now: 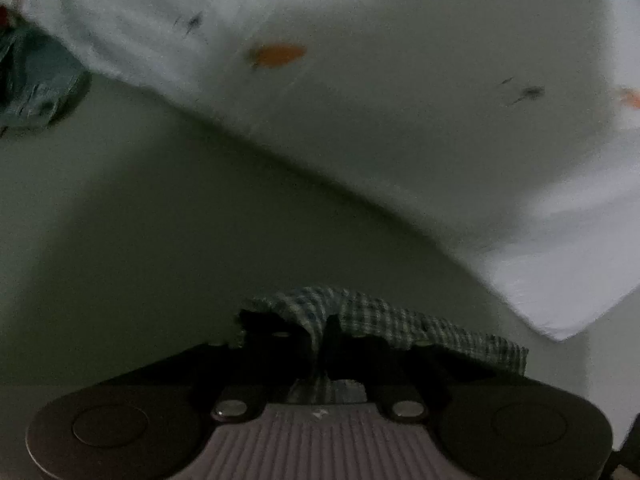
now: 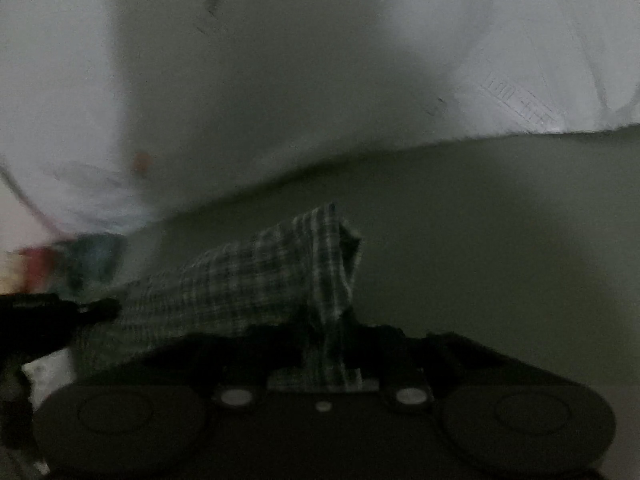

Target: Fold clothes

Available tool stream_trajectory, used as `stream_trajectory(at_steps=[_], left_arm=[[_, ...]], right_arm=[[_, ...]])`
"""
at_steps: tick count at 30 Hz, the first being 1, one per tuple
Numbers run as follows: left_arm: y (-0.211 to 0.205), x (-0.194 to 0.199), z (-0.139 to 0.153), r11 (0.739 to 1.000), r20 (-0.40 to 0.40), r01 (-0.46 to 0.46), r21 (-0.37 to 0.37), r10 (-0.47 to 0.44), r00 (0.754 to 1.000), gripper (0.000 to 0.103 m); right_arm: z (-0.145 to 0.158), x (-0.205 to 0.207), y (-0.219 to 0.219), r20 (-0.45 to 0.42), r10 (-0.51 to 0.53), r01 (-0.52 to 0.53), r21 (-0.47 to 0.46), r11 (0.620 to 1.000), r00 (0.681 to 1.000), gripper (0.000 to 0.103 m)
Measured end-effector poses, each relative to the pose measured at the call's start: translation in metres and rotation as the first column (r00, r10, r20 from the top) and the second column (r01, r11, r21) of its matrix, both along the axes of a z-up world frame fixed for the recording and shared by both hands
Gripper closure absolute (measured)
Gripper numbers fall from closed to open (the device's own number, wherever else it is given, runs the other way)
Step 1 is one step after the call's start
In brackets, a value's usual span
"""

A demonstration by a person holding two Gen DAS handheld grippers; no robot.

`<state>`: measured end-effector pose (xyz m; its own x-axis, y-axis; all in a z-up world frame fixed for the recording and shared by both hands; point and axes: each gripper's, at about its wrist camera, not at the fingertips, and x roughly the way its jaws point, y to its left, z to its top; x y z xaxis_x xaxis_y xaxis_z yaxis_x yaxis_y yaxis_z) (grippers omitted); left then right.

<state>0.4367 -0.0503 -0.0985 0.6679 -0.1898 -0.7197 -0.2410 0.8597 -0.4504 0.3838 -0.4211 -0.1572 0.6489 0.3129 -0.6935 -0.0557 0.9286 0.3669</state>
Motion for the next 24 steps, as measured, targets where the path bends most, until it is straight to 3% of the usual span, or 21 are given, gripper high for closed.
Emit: stream_trajectory(at_steps=[1,3,5,6,7,8,12,15,17,24], left_arm=[[0.009,0.0,-0.005,0.999,-0.031,-0.039,-0.036,0.037,0.999,0.088],[0.027,-0.012,-0.006,0.993,-0.002,-0.067,-0.092,0.068,0.998,0.068],[0.033,-0.02,-0.007,0.998,0.013,-0.054,-0.036,0.054,0.998,0.021],[0.034,-0.023,-0.008,0.999,0.017,-0.044,0.003,0.044,0.999,0.018],[0.036,-0.026,-0.011,0.999,0.014,-0.026,0.024,0.026,1.0,0.017],[0.037,-0.027,-0.016,1.0,-0.003,-0.005,0.017,0.005,1.0,0.017],[0.044,-0.021,-0.046,0.988,-0.072,0.075,-0.137,-0.086,0.994,0.01],[0.042,-0.013,-0.062,0.985,-0.102,0.092,-0.149,-0.107,0.989,0.01],[0.038,-0.009,-0.062,0.982,-0.081,0.123,-0.143,-0.136,0.987,0.003],[0.023,0.006,-0.07,0.956,-0.015,0.241,-0.166,-0.246,0.969,0.0]], right_arm=[[-0.008,0.01,0.004,-0.032,-0.017,0.015,-0.042,0.999,0.999,0.059],[-0.013,0.019,0.008,-0.059,-0.028,0.022,-0.107,0.994,0.998,0.05],[-0.012,0.02,0.008,-0.06,-0.032,0.025,-0.107,0.994,0.998,0.04],[-0.012,0.018,0.006,-0.059,-0.031,0.025,-0.091,0.996,0.998,0.035],[-0.012,0.017,0.005,-0.059,-0.029,0.025,-0.075,0.997,0.998,0.027],[-0.016,0.016,0.005,-0.07,-0.02,0.016,-0.064,0.998,0.997,0.026],[-0.029,0.016,0.004,-0.12,0.006,-0.01,-0.031,0.999,0.993,0.026],[-0.035,0.019,0.001,-0.137,0.006,-0.004,0.013,1.0,0.99,0.02],[-0.039,0.021,-0.001,-0.147,0.001,0.003,0.033,0.999,0.989,0.02],[-0.045,0.02,0.001,-0.159,-0.011,0.036,0.158,0.987,0.987,0.017]])
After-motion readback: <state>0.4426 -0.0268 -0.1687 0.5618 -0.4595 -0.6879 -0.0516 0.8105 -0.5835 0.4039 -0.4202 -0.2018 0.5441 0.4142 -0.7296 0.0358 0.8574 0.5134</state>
